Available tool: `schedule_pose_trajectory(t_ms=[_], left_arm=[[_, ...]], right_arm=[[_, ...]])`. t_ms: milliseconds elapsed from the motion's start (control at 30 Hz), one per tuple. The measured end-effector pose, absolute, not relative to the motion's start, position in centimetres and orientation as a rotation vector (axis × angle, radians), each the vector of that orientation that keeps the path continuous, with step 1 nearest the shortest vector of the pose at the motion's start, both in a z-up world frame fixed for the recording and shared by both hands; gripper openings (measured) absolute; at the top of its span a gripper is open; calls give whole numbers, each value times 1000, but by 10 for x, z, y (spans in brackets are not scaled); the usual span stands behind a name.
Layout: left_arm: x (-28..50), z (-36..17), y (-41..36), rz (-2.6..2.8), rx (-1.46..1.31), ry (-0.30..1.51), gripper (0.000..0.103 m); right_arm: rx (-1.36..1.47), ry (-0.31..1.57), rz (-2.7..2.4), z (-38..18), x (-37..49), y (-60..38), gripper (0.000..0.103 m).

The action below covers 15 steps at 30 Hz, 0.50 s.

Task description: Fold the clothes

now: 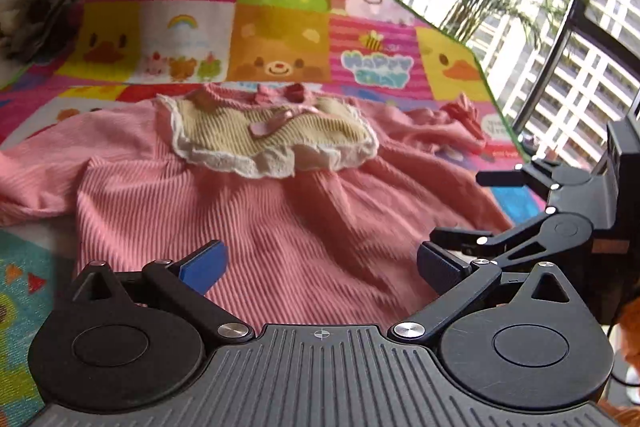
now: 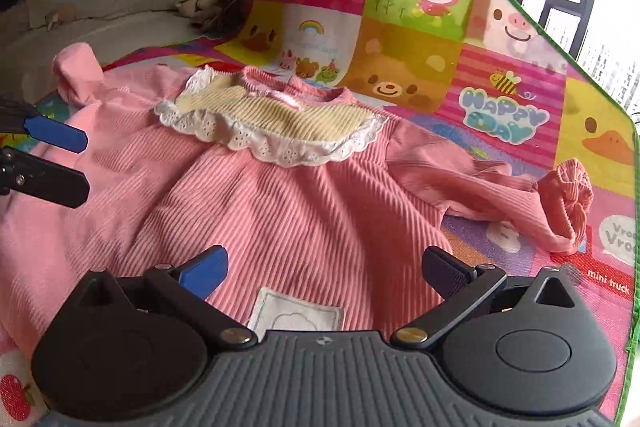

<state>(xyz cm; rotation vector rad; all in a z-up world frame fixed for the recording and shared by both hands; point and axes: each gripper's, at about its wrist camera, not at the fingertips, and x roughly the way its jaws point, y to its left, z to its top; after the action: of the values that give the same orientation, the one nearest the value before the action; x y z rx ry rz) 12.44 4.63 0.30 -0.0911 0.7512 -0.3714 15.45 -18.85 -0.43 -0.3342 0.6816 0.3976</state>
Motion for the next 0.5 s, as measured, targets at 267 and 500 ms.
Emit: schedule_pose_trajectory(t_ms=[267, 500], left_arm=[[111, -16, 78, -176, 20, 821, 103], [80, 3, 84, -177, 65, 797, 103]], right_arm=[[-321, 705, 187, -14, 150, -254, 103], [-278, 668, 202, 3, 113, -273, 103]])
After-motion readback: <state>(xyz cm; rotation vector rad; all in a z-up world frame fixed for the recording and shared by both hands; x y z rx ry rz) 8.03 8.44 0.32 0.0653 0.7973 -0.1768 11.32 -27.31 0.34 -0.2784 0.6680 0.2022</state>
